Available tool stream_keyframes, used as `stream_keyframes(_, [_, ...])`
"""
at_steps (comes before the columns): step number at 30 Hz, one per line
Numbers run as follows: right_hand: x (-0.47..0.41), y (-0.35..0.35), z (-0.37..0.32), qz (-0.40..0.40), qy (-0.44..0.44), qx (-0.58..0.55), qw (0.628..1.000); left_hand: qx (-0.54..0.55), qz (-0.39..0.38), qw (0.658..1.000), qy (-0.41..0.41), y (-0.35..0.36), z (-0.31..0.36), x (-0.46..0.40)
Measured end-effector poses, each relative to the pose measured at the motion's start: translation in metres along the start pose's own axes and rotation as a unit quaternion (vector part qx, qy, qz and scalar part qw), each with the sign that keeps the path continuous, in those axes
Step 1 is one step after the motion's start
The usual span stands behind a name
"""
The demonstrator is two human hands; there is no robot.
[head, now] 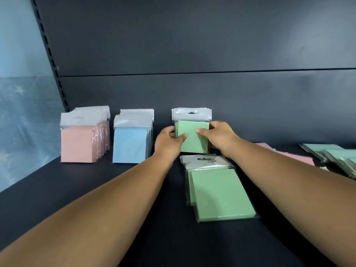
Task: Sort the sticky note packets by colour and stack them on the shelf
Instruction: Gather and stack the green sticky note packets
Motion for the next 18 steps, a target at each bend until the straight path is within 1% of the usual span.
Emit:
stream_keyframes(2, [0.004, -0.001, -0.002, 0.000, -0.006, 0.007, 1.000, -0.002, -0.002, 1.000, 0.003, -0.002, 0.001, 0.006])
stream_keyframes(4, [0.009, -0.004, -0.006, 0.003, -0.013, -0.003, 1.000, 0.008, 0.015, 1.000, 0.012, -0.006, 0.004, 0.010])
stream_keyframes(8, [0.017, -0.015, -0.021, 0.017, -0.057, -0.012, 0.998, 0.009, 0.025, 0.998, 0.051, -0.009, 0.014, 0.015])
stream_keyframes(10, [0.019, -0.013, -0.017, -0.004, -0.046, 0.011, 0.999, -0.019, 0.003, 0.999, 0.040, -0.005, 0.011, 0.016])
stream_keyframes(13, [0.022, -0.001, -0.003, -0.076, -0.006, 0.039, 0.996, -0.087, -0.042, 0.995, 0.039, 0.001, 0.007, 0.017])
stream_keyframes(15, [0.021, -0.002, 0.003, -0.082, 0.008, 0.068, 0.994, -0.123, -0.050, 0.990, 0.052, 0.000, 0.009, 0.018])
stream_keyframes(18, [0.019, -0.008, 0.007, -0.074, 0.017, 0.083, 0.994, -0.126, -0.049, 0.989, 0.052, -0.005, 0.010, 0.020])
Point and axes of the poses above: each hand's wrist, its own x-axis away from the middle knuckle, its own y-axis out of the palm, z = x × y, the point moved 8 cm from there along -x, towards the middle knuckle, and after that the axes turned 7 degrees about z, right-handed, at the moved point
